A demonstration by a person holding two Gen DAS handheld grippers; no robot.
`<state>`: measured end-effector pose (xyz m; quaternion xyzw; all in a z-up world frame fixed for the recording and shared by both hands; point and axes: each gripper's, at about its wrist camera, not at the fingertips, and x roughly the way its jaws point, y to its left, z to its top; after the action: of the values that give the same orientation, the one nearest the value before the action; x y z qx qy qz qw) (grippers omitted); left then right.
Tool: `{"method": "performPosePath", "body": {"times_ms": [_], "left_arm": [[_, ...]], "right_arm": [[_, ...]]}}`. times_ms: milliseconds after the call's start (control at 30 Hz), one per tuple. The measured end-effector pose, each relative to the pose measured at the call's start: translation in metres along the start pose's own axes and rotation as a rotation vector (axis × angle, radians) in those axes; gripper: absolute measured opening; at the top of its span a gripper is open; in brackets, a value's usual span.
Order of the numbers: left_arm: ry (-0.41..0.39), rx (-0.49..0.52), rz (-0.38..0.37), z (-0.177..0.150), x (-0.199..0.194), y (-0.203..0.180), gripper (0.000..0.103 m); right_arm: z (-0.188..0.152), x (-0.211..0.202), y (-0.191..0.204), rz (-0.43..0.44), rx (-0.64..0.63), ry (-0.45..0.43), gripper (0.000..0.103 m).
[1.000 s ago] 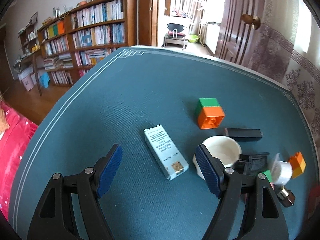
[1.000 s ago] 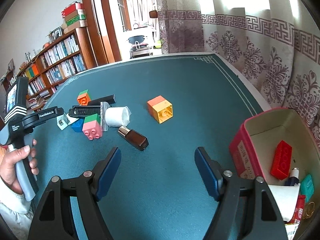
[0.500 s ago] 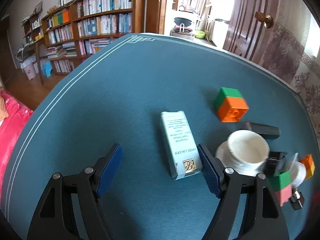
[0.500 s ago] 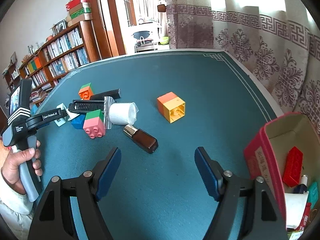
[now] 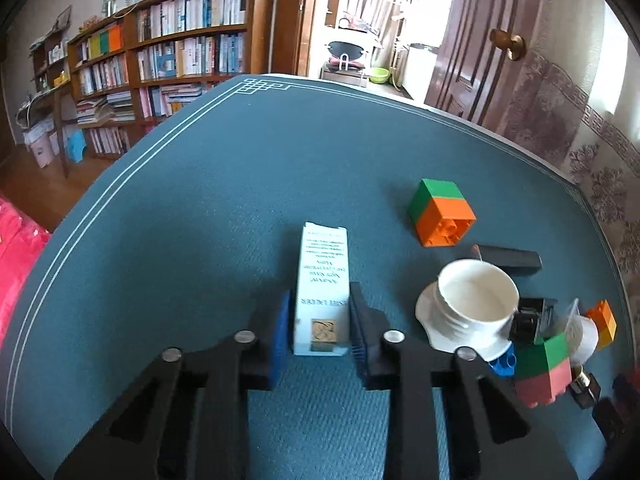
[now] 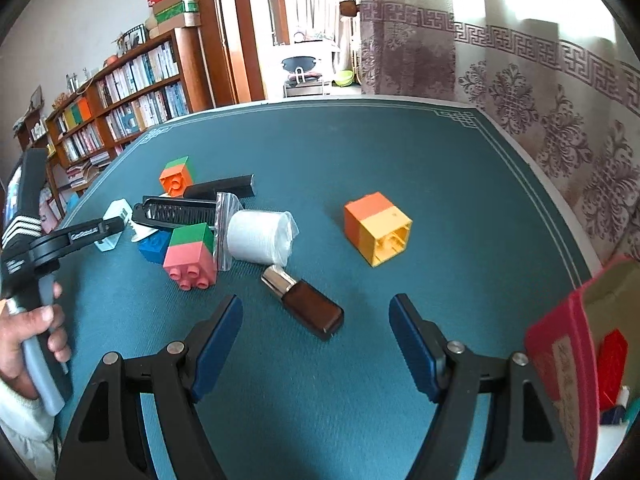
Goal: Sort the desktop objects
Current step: 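Grasp the white cosmetic box with the left gripper while the right gripper grasps the brown bottle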
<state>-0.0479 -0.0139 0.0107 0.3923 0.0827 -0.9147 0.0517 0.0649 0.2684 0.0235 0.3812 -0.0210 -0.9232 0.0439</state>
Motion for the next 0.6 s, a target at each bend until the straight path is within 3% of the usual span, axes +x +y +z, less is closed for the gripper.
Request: {"method": "performPosePath", "body": {"times_ms": [167,400,533,600], "left_arm": [[0.003,0.009,-0.011,-0.003,-0.004,-0.001,0.027],[0.005,0.015,0.003,-0.002,-0.003,-0.004,0.028],[0.002,0.017,0.006,-0.004,-0.003,-0.006,0.028],[0.003,0.012,-0.004,-0.004,-0.004,-0.004,0.027]], "right_arm": [[0.006,0.016,0.010,0.018,-0.059,0.033,0.059],[0.002,0.036,0.012,0.003,-0.124,0.073,0.048],[0.000,0.031,0.012,0.015,-0.137,0.075,0.022],[-0.003,0.028,0.012,0.023,-0.131,0.081,0.022]]}}
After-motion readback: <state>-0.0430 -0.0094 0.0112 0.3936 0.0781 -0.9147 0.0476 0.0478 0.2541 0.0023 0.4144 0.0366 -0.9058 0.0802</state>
